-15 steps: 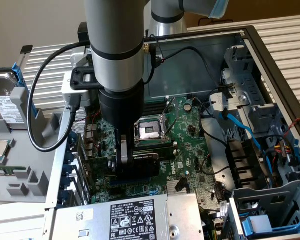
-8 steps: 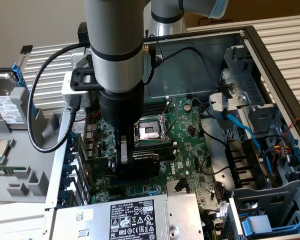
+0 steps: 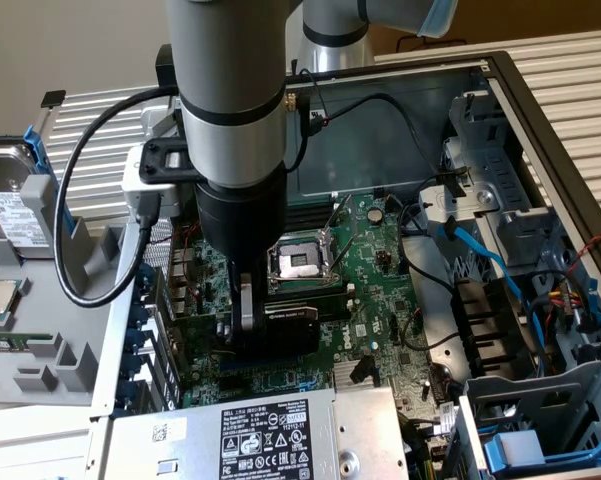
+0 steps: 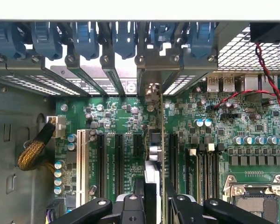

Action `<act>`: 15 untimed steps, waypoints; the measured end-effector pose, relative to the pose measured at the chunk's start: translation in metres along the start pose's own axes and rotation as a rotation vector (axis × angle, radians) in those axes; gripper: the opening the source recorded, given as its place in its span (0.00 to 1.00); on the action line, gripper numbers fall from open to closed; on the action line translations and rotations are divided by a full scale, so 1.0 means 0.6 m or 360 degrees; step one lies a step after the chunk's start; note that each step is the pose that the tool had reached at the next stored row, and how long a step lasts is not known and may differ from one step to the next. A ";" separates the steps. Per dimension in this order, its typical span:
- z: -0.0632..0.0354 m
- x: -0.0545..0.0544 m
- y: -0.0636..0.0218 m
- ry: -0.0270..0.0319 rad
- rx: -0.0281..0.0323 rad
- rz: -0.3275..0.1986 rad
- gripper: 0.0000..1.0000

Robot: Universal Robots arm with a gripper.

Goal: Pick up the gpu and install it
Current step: 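Insert the gpu into the slot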

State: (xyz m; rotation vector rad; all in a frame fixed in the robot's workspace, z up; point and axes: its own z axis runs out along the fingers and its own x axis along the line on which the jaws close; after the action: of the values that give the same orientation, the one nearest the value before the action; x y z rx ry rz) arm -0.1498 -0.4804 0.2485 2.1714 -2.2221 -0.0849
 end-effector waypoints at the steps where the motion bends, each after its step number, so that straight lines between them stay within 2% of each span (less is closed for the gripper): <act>1: 0.000 0.000 0.000 0.00000 -0.00001 0.0000 0.27; 15: 0.000 0.000 0.000 0.00002 -0.00001 0.0000 0.27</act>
State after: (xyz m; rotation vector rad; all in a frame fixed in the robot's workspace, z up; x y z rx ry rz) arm -0.1498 -0.4804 0.2486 2.1715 -2.2219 -0.0848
